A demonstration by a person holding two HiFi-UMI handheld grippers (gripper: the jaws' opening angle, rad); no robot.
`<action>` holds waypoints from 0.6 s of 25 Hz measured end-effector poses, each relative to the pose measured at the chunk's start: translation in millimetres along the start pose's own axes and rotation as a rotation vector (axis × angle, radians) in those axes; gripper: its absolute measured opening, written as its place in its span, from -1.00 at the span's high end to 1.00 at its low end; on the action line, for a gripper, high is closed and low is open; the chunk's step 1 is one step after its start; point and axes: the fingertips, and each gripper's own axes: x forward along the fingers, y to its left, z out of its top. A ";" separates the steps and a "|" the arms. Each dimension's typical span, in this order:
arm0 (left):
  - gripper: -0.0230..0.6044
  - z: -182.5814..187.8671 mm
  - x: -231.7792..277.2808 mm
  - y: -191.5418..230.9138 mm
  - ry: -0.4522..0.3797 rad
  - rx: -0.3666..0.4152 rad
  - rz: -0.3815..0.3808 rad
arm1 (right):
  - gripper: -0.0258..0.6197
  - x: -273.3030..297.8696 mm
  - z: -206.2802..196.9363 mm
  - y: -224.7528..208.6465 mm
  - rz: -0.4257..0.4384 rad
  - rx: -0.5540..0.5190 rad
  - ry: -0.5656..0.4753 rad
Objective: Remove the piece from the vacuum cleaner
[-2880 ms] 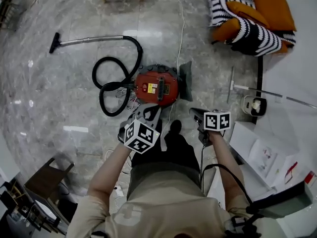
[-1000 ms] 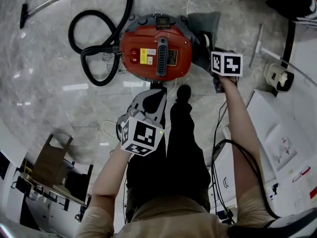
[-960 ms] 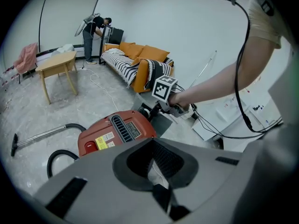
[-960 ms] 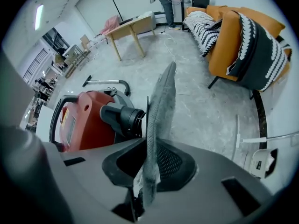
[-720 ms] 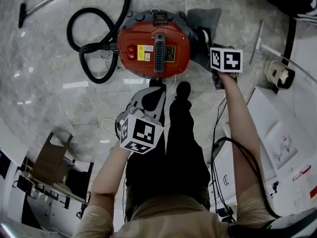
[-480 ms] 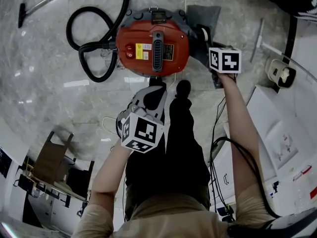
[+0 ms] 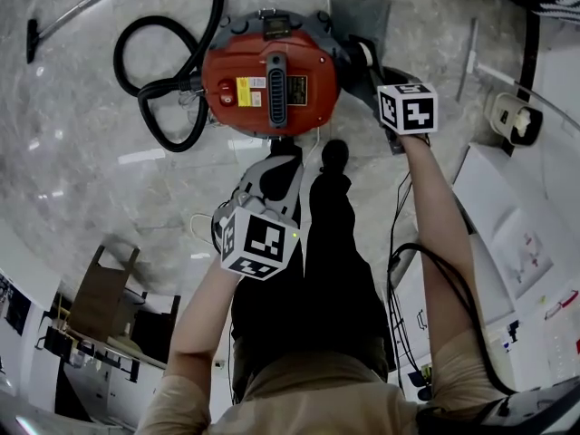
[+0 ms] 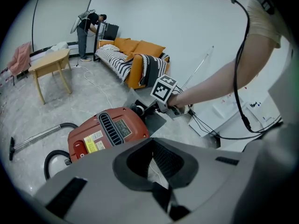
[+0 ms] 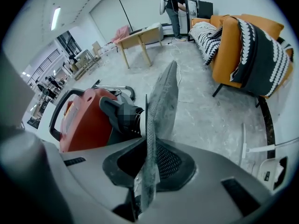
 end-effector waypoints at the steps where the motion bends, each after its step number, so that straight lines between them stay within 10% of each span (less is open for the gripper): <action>1: 0.92 -0.7 -0.2 0.0 0.000 0.001 -0.001 | 0.78 -0.1 -1.0 -0.7 0.006 -0.009 -0.004; 15: 0.91 -7.6 -3.8 8.7 0.007 -0.001 0.008 | 0.77 2.6 -8.0 -6.0 0.045 -0.136 0.007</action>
